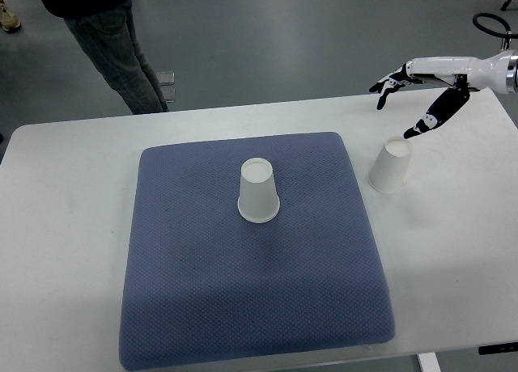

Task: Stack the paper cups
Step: 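Swing the right hand over and lower it toward the cup beside the mat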

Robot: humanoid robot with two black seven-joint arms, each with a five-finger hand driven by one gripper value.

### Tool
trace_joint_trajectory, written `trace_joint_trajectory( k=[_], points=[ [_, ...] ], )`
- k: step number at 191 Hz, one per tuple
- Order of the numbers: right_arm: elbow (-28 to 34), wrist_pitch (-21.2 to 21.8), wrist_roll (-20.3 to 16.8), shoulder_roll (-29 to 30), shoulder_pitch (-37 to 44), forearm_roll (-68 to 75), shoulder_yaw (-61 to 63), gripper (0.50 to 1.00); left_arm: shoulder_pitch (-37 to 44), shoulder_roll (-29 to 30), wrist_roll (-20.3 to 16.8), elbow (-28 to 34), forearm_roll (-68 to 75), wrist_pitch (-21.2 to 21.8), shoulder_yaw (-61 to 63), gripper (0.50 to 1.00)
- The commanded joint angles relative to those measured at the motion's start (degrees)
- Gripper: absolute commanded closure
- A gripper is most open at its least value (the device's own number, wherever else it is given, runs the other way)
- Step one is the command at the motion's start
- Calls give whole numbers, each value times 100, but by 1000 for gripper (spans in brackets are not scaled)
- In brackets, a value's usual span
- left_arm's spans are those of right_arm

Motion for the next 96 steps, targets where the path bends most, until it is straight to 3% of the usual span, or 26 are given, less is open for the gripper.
trace_joint_trajectory(
  k=[1,19,55,96],
  points=[
    [11,-36,18,158,21,-546,-2,591,0,0,0,5,-1,0,0,500],
    [11,-256,18,290,-14,-801,-19,591,0,0,0,5,-1,0,0,500],
    [-50,-1134,27,431,30,-1135,-634,593,0,0,0,-3,-1,0,0,500],
    [-199,-1741,35,528,21,-1452,-1118,593,0,0,0,-3,-1,0,0,500]
  ],
)
